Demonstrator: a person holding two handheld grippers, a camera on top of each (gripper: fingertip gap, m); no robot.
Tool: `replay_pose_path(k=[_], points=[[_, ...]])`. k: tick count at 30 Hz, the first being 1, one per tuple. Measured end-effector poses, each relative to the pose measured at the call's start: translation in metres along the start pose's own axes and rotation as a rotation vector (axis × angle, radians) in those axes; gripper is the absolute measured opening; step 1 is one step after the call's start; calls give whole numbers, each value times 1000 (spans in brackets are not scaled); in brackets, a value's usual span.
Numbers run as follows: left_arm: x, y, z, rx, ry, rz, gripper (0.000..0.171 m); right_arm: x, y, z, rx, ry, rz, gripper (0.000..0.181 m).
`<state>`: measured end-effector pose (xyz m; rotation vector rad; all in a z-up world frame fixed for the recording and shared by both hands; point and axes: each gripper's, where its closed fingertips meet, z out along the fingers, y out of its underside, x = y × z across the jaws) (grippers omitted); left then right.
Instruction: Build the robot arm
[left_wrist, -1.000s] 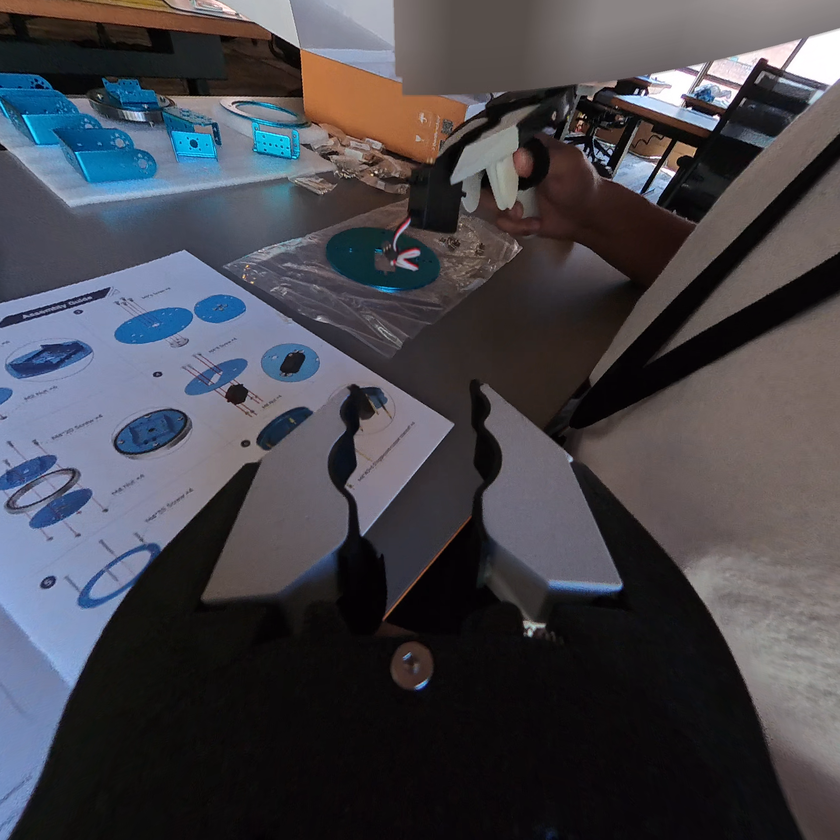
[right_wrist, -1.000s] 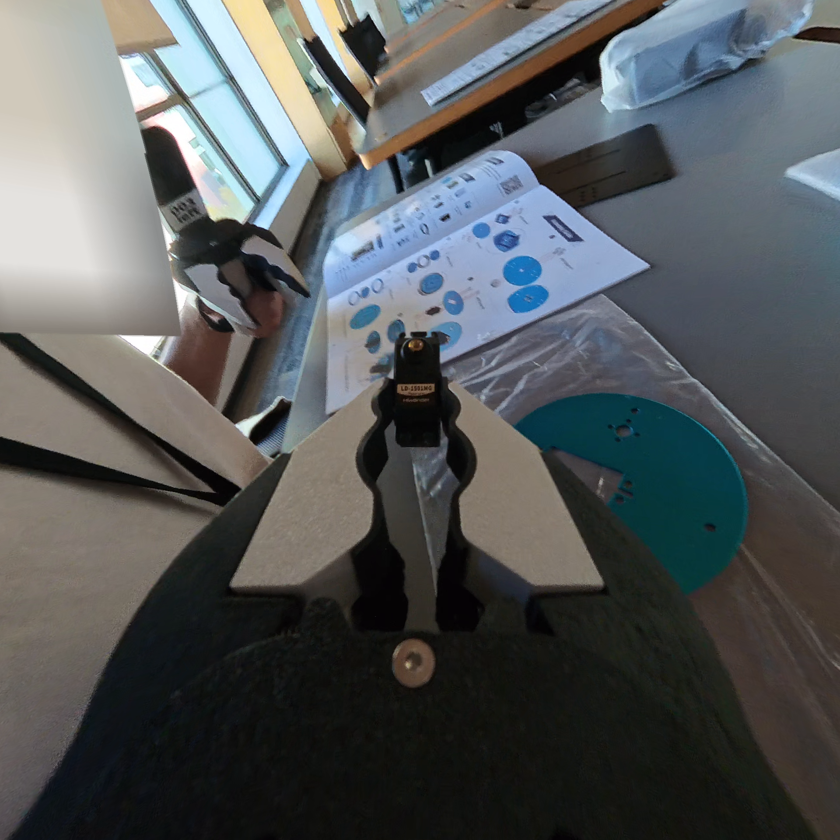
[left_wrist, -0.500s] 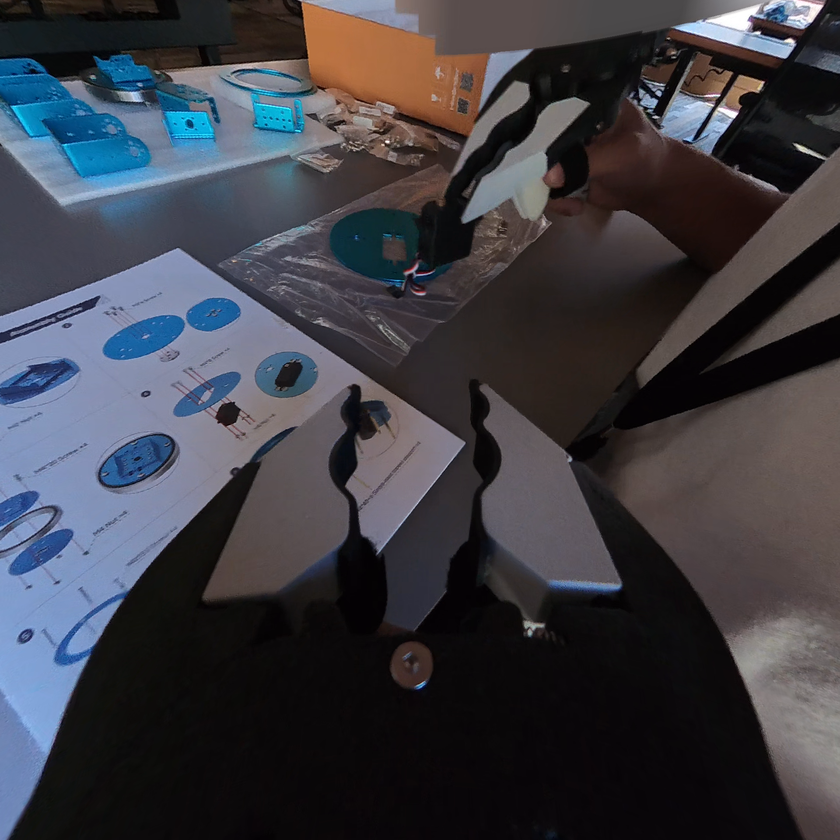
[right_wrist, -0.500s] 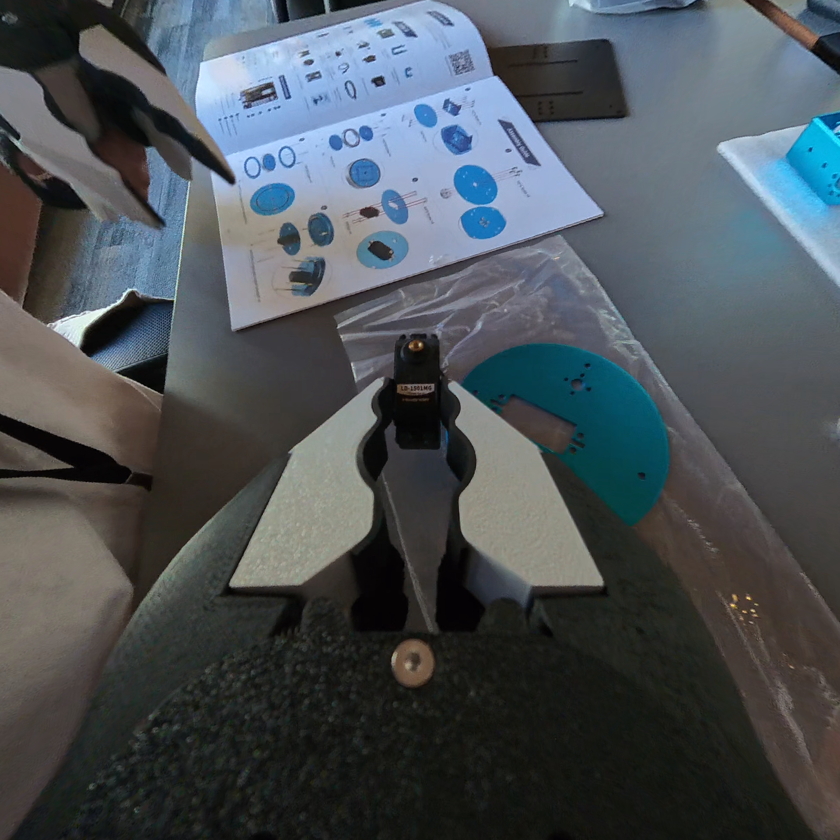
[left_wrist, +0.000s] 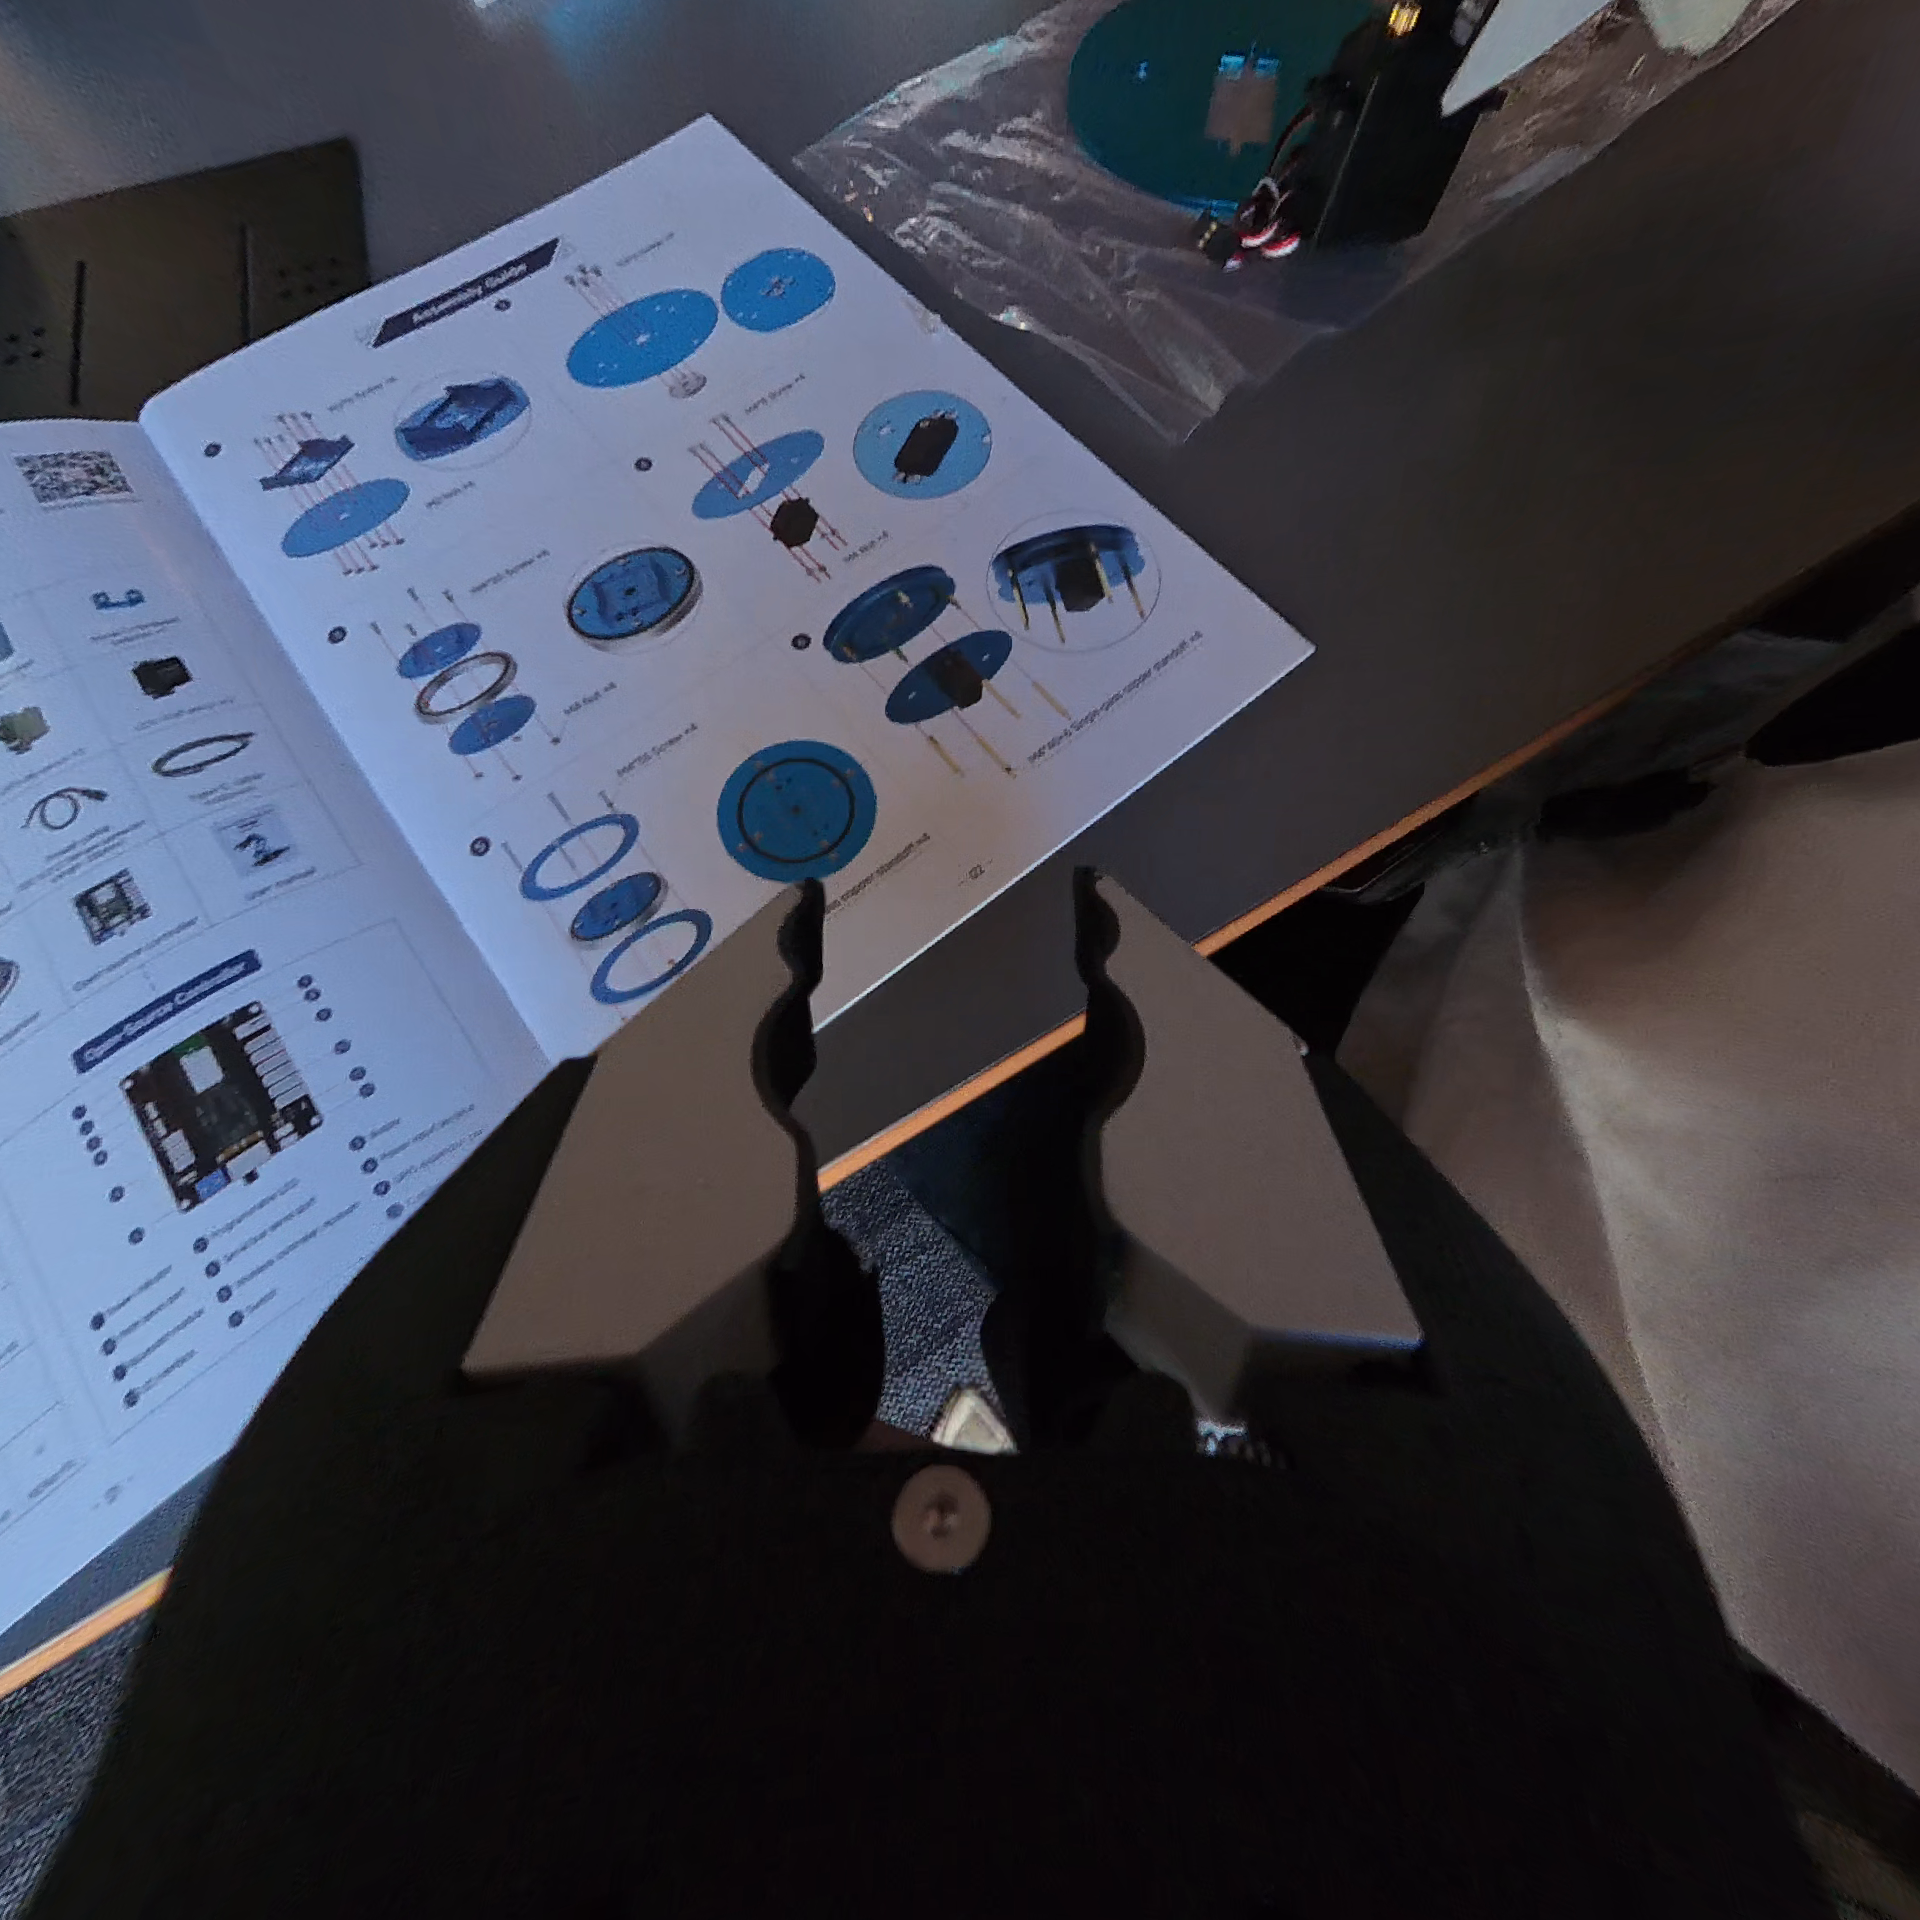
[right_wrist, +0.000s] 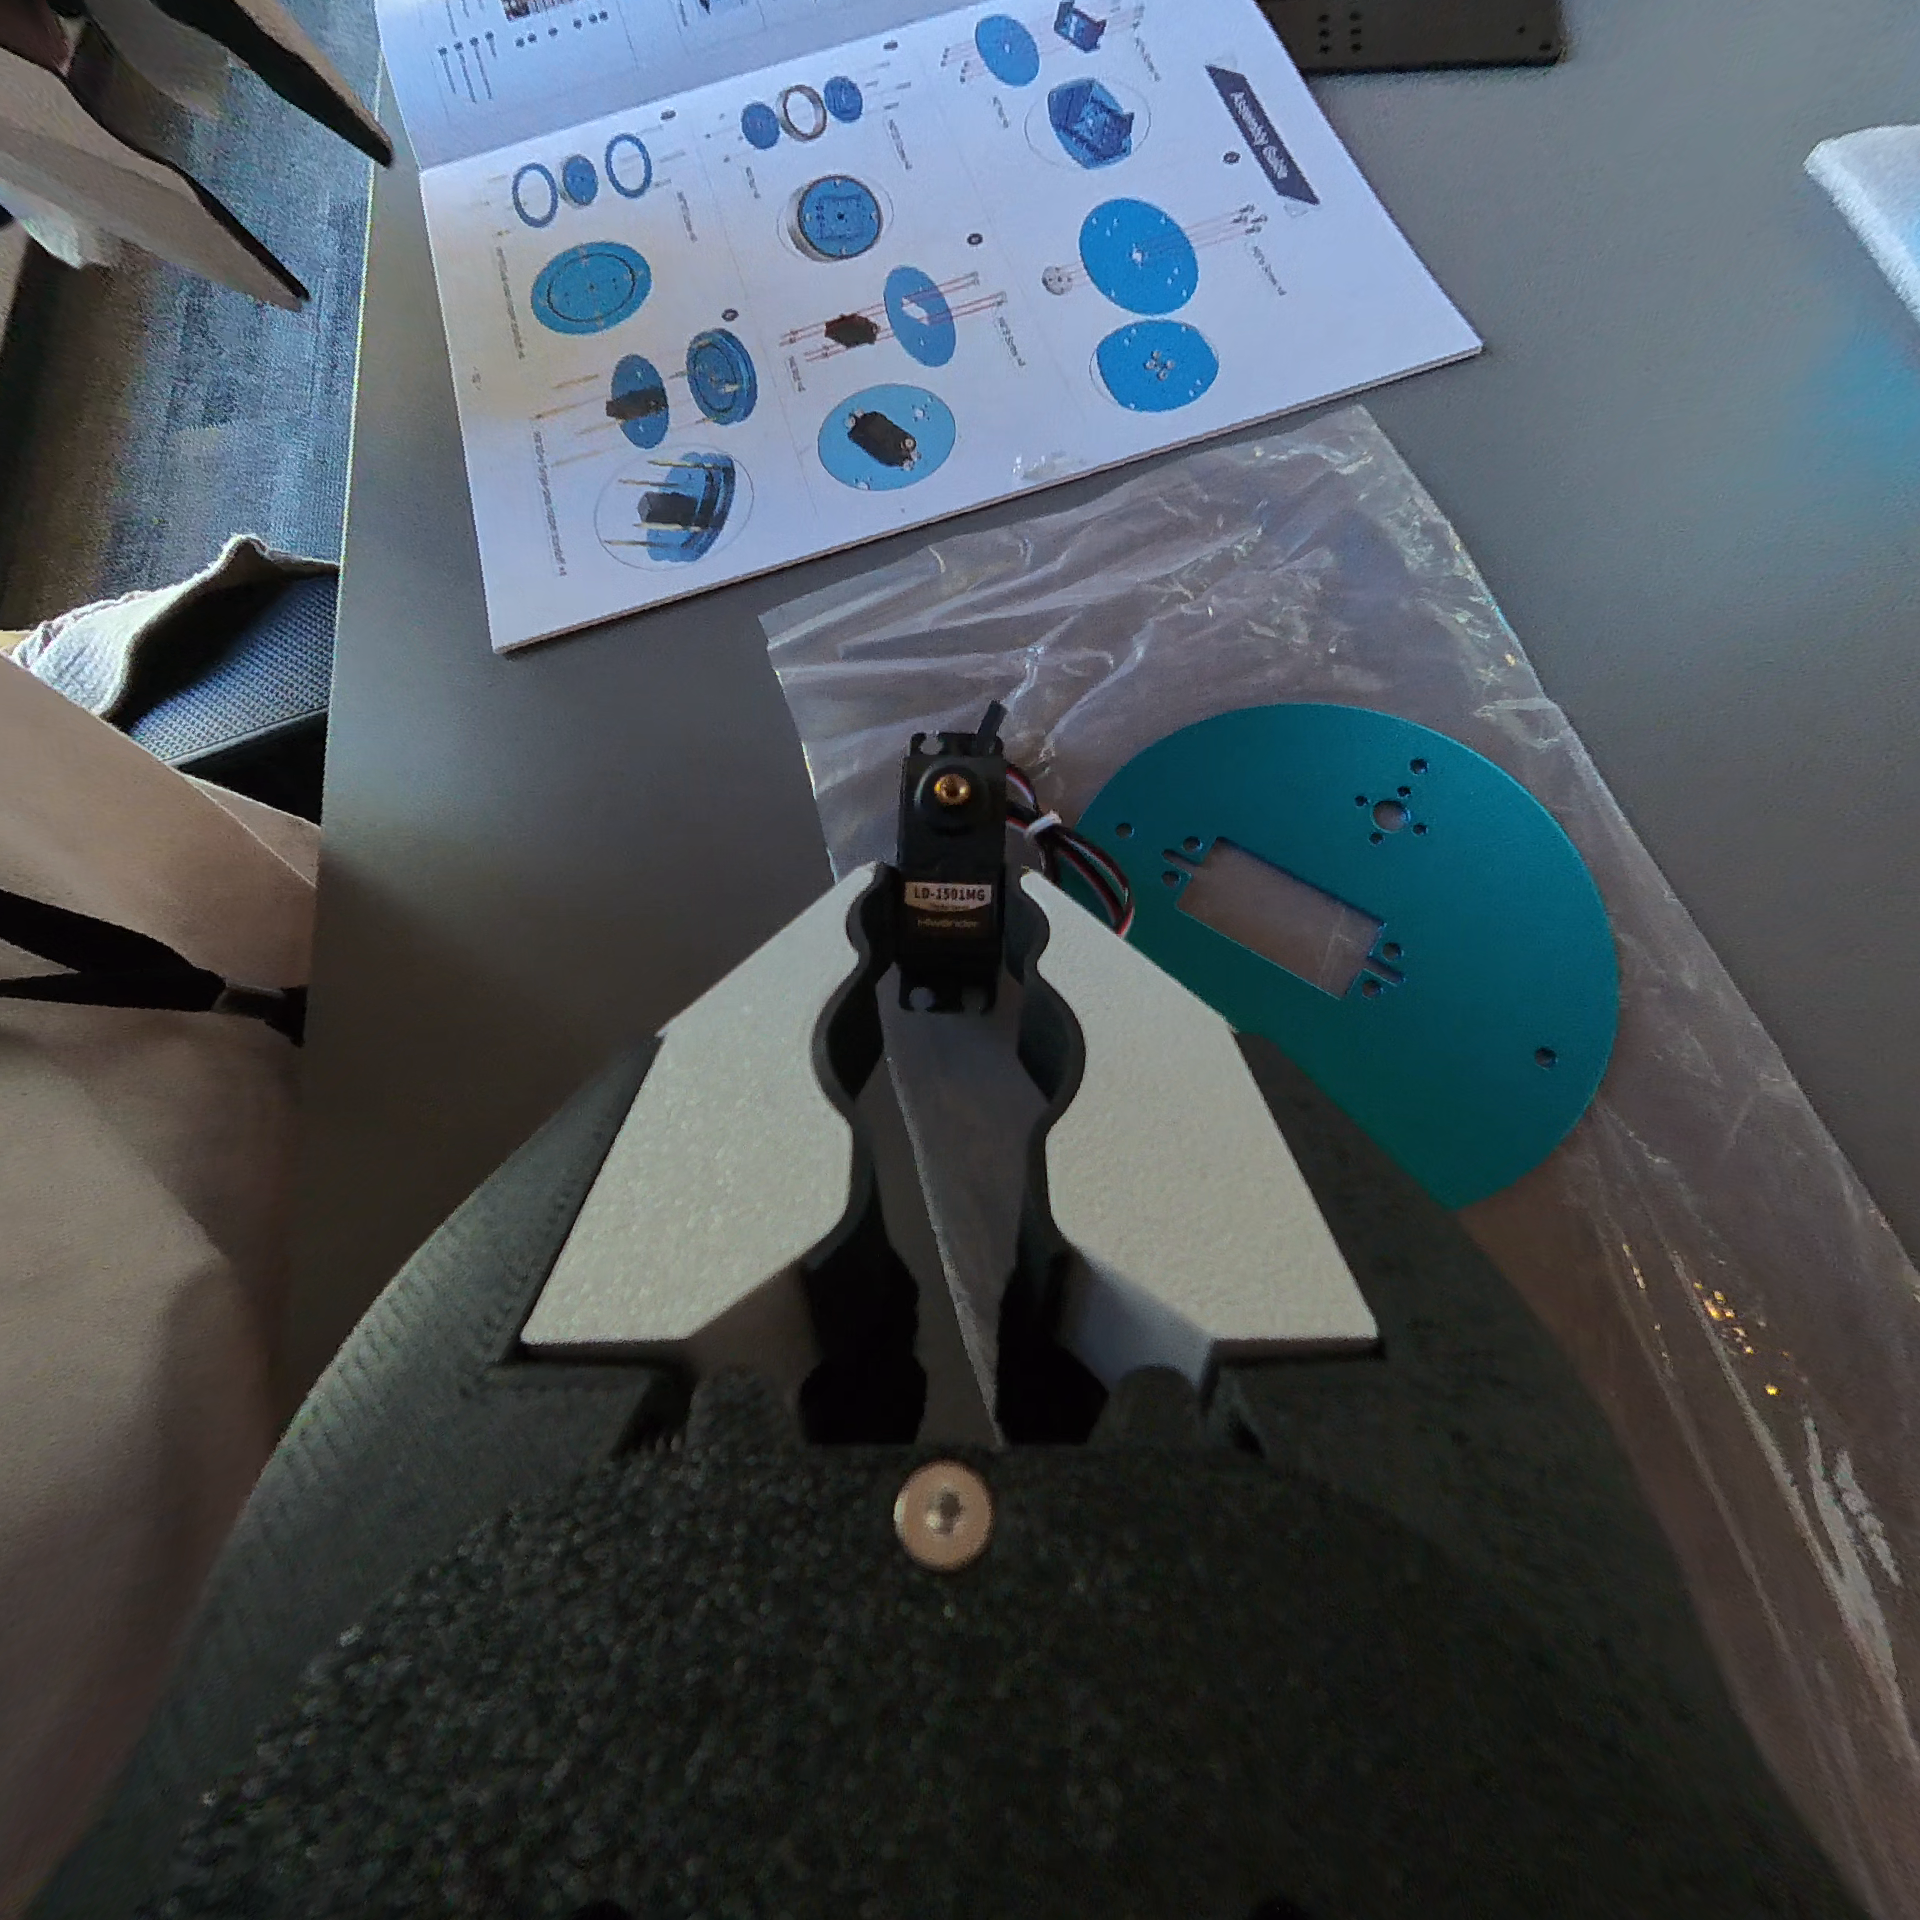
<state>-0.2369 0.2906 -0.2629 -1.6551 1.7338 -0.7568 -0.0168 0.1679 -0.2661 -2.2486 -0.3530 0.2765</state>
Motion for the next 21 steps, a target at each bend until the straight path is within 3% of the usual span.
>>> replay_pose_path(k=[5, 21], points=[[-3, 7, -4, -21, -6, 12, 48, 0, 1, 2, 2, -22, 29, 19], [10, -7, 11, 17, 65, 31, 48, 0, 2, 3, 5, -30, 34, 21]])
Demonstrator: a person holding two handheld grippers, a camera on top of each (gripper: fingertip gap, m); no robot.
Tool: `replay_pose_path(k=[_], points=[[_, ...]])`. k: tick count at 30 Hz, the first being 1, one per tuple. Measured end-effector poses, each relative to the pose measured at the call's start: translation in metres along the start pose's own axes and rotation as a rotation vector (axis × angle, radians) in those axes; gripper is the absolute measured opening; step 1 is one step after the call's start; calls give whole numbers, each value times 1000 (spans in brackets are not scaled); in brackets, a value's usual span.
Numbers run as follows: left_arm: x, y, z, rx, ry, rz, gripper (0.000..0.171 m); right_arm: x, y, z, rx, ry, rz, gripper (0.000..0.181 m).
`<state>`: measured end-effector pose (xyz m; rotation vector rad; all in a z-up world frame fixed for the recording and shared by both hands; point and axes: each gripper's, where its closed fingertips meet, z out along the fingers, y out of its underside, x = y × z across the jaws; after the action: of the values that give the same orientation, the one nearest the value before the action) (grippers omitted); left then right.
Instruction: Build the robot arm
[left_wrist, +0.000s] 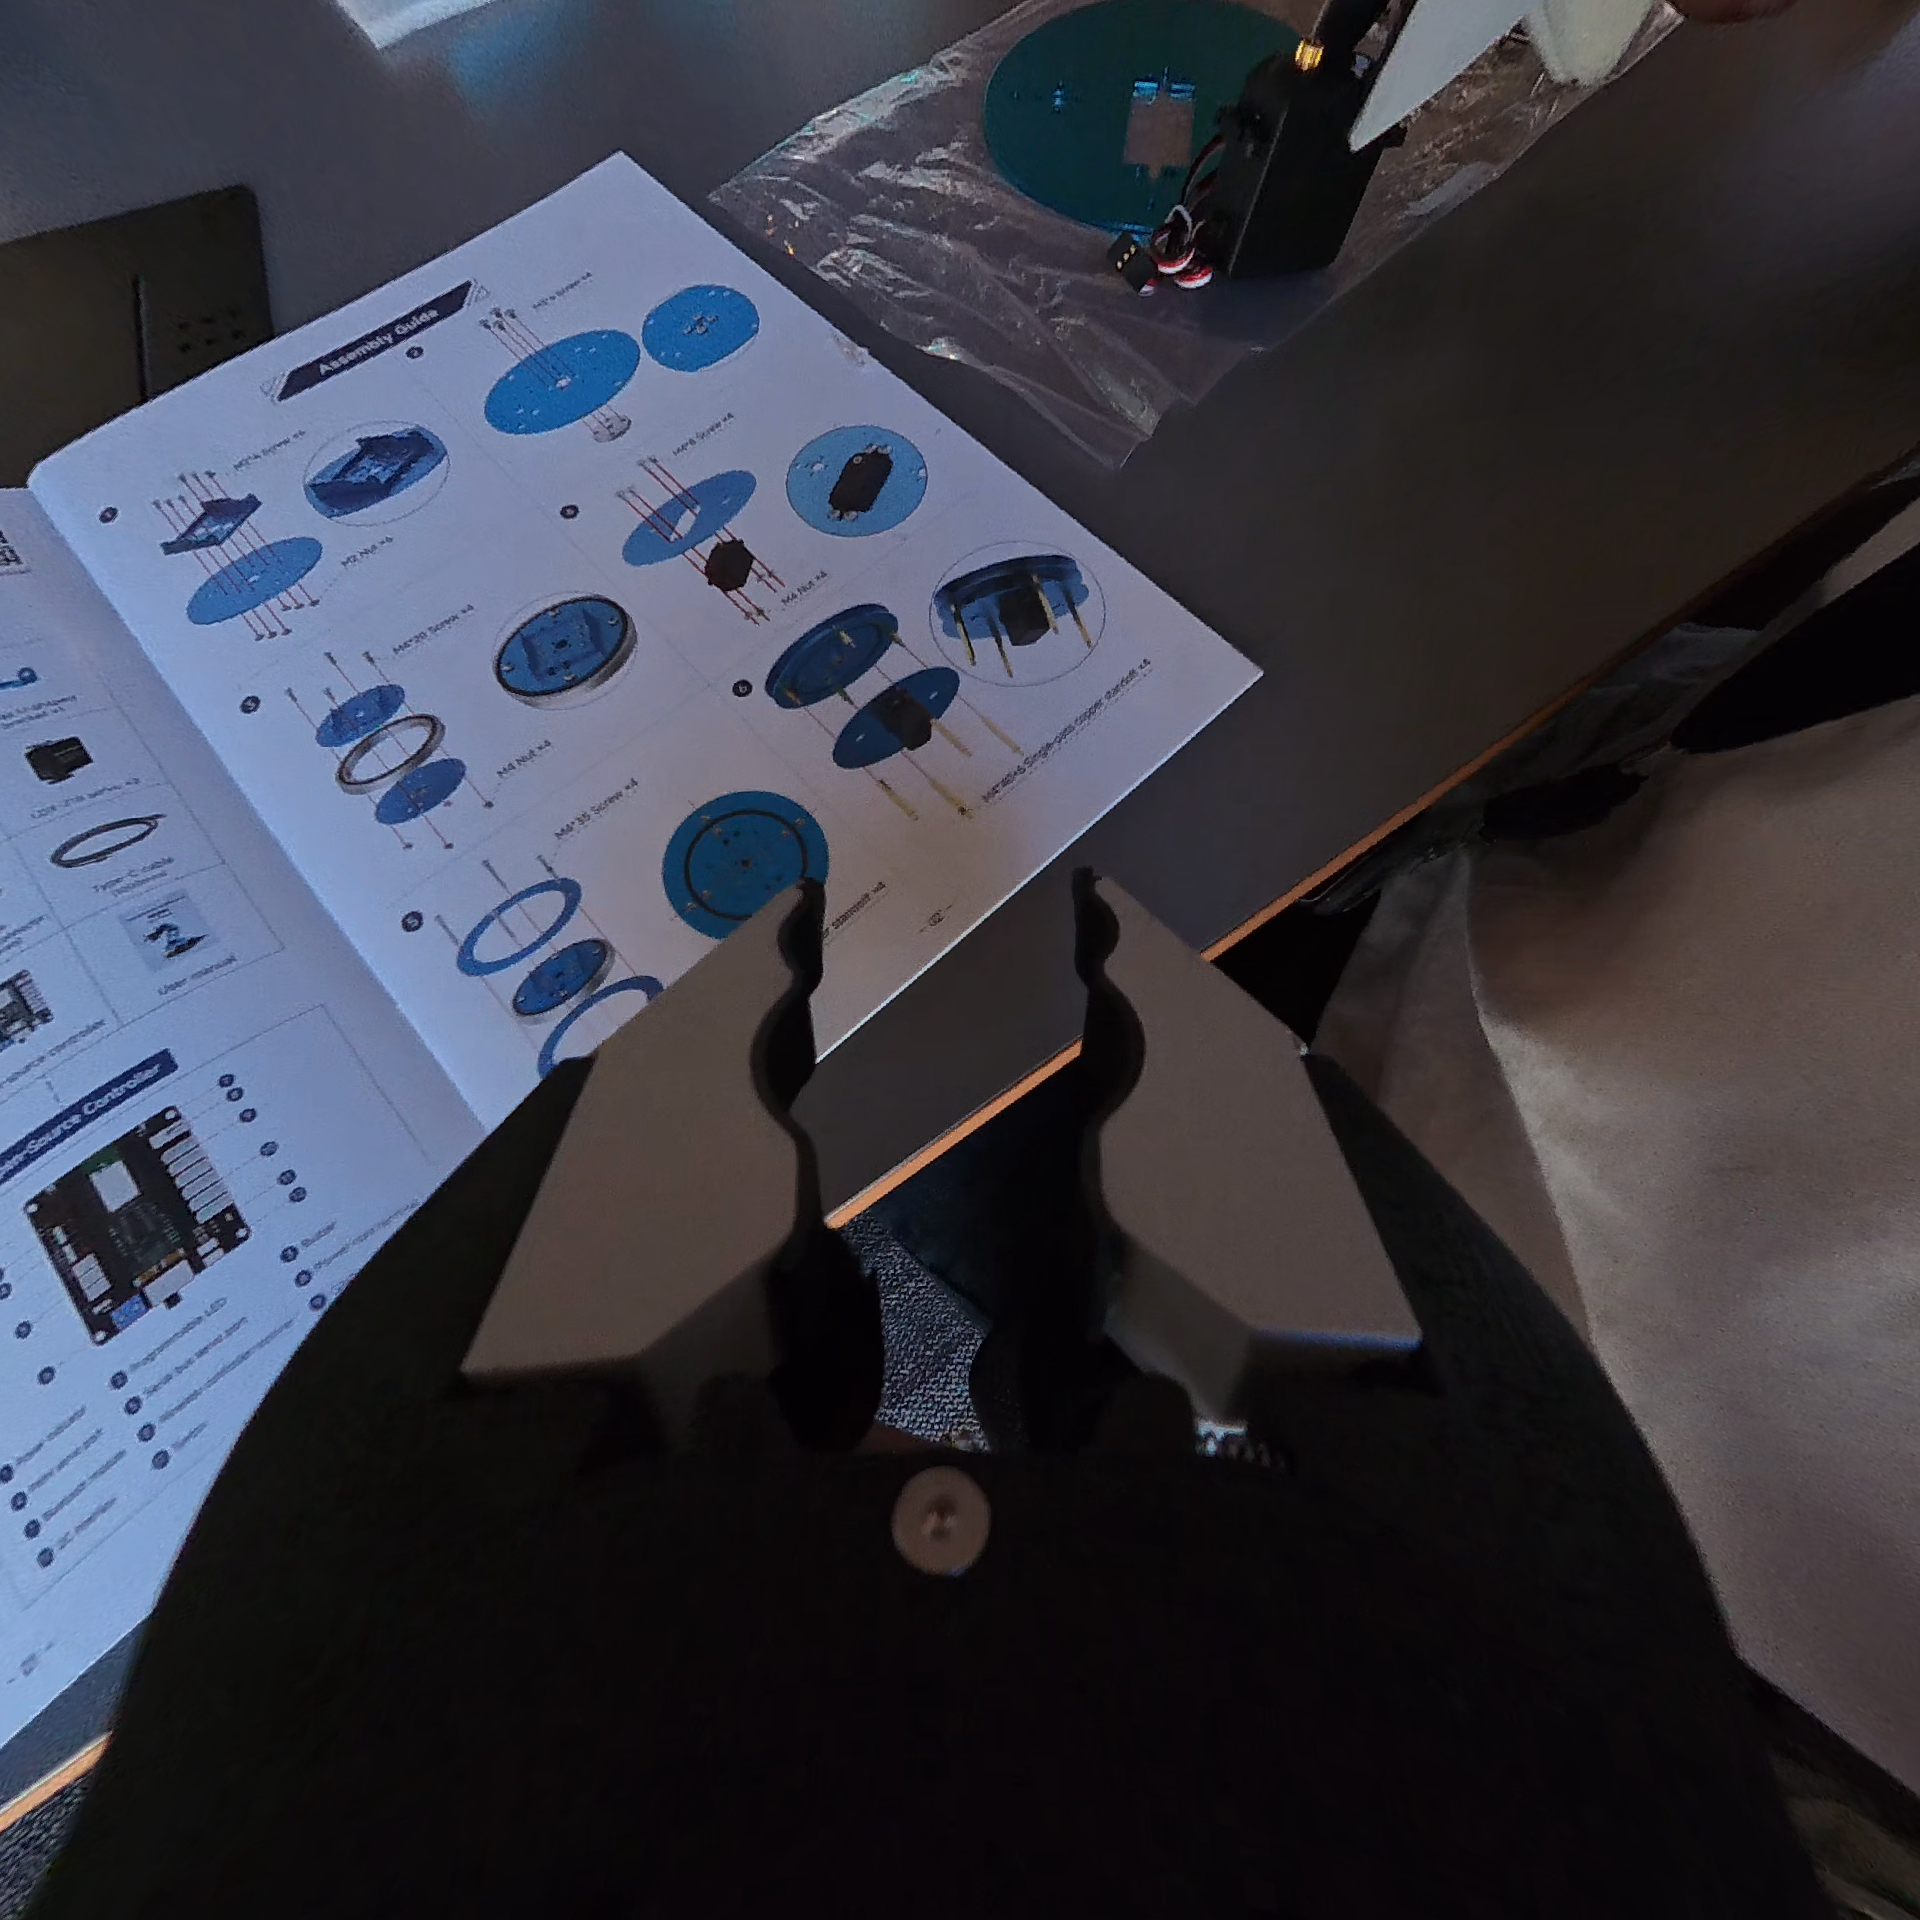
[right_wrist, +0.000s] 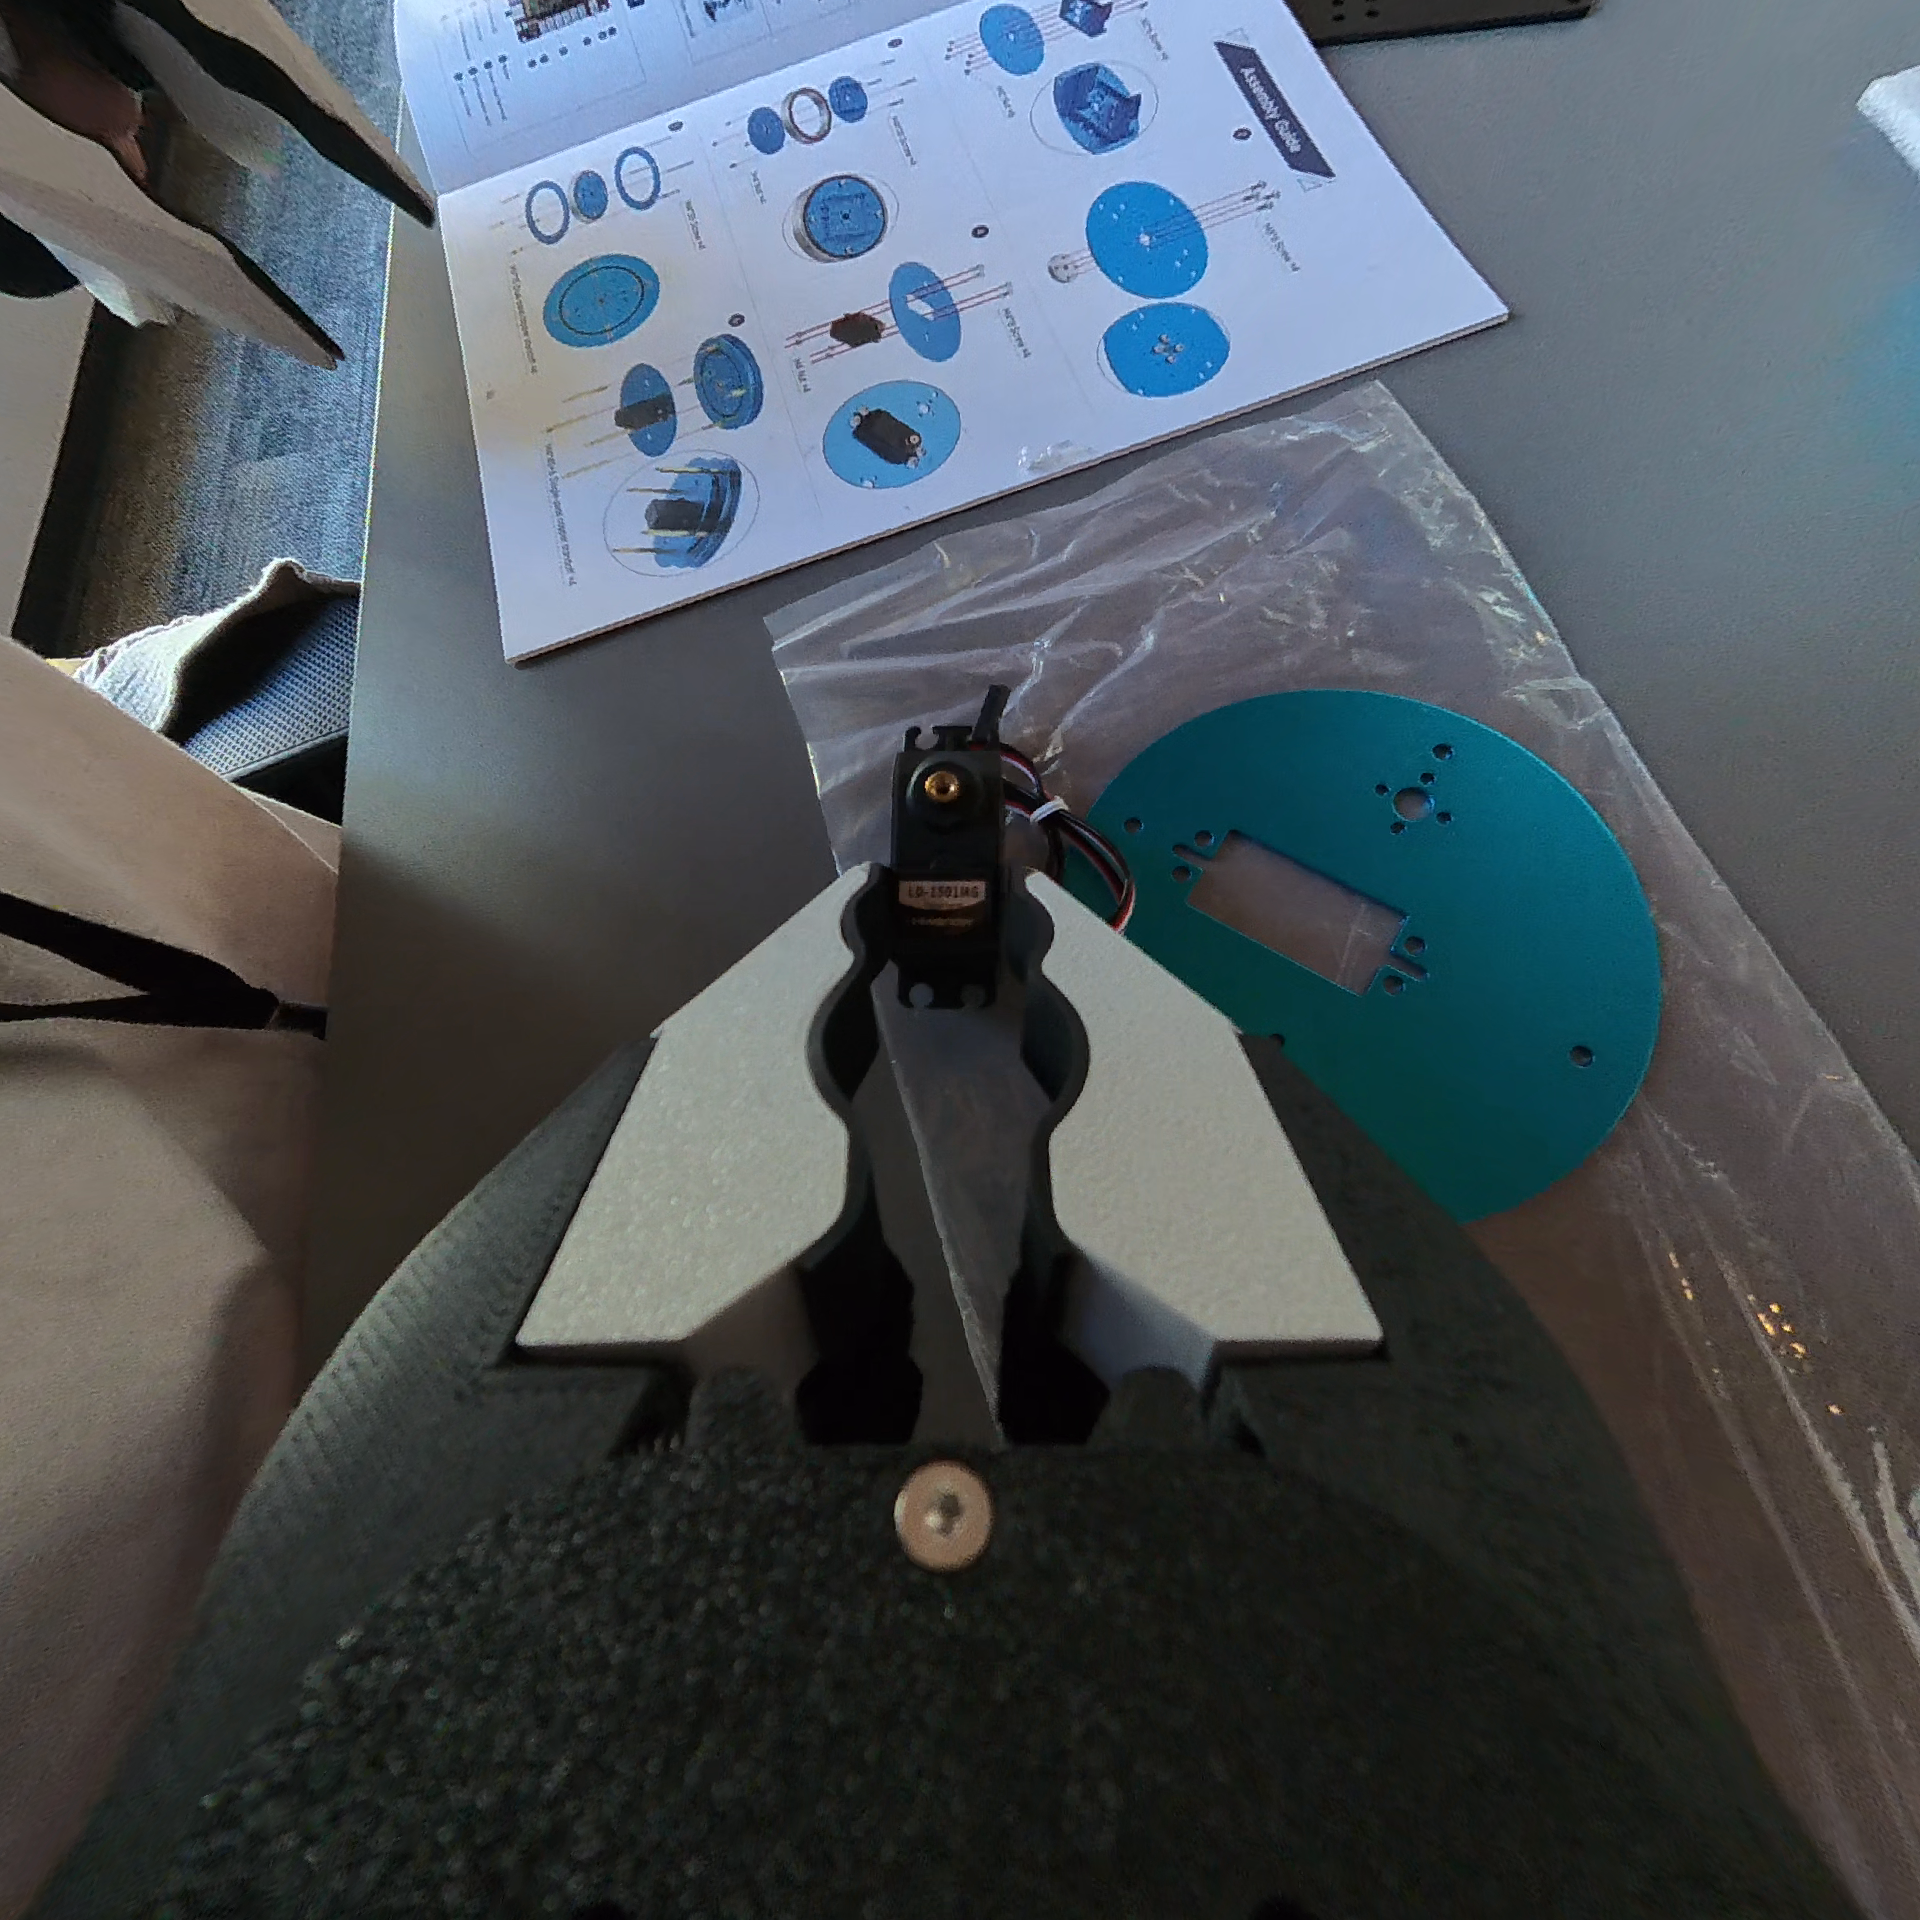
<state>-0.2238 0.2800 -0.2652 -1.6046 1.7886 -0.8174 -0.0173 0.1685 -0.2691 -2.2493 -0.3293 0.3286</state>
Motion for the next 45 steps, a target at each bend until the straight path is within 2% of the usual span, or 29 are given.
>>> replay_pose_path(k=[24, 36, 45], points=[[1, -3, 1, -1, -13, 11, 49, -1, 7, -2, -48, 44, -68, 22], [-17, 9, -7, -44, -86, -5, 49, -3, 10, 2, -67, 33, -69, 22], [-39, 21, -29, -75, -202, -21, 49, -6, 9, 2, -56, 7, -54, 24]])
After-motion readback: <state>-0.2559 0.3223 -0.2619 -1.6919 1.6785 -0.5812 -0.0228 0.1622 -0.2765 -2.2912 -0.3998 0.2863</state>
